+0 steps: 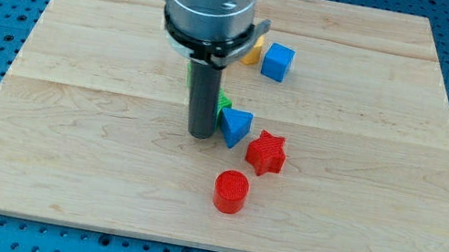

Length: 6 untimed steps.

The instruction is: Move the red star towards the top right side of the red circle

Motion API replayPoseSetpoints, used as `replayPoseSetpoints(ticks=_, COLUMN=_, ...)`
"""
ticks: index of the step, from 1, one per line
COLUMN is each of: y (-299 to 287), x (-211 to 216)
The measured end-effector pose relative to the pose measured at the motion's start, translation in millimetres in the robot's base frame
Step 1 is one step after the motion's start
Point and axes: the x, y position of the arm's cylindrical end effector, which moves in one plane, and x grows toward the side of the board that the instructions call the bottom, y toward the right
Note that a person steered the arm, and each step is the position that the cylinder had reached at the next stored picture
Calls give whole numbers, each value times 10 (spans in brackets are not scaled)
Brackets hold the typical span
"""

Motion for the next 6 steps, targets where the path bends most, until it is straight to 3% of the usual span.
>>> replayPoseSetpoints(ticks=6, y=325, x=70)
